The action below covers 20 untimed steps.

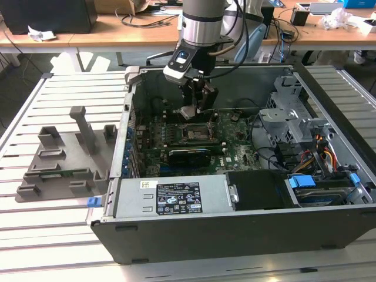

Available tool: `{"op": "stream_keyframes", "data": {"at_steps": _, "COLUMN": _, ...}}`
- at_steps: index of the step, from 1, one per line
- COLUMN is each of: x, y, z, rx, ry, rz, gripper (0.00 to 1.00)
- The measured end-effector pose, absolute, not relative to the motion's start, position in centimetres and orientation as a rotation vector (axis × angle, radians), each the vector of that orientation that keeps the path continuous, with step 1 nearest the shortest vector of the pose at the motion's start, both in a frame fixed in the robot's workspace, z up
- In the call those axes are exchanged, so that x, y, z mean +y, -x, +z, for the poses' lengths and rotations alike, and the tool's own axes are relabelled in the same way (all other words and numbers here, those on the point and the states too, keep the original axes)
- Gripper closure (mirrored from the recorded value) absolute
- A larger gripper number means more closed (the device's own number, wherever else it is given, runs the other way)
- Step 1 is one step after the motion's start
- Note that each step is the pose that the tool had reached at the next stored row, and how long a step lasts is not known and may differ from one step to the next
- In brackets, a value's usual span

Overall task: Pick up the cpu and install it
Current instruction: 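Place the cpu into insertion slot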

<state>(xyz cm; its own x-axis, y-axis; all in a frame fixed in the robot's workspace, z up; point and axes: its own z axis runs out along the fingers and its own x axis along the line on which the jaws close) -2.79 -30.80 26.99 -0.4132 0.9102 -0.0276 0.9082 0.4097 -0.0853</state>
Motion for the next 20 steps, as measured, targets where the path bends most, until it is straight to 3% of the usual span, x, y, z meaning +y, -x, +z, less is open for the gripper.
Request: {"op": "stream_keyframes", "data": {"at_steps": 20, "x": -30.81, "y": 2.79, "z": 26.99, "rx": -2.495, "ry": 1.857, "rz": 0.132, "gripper": 0.45}}
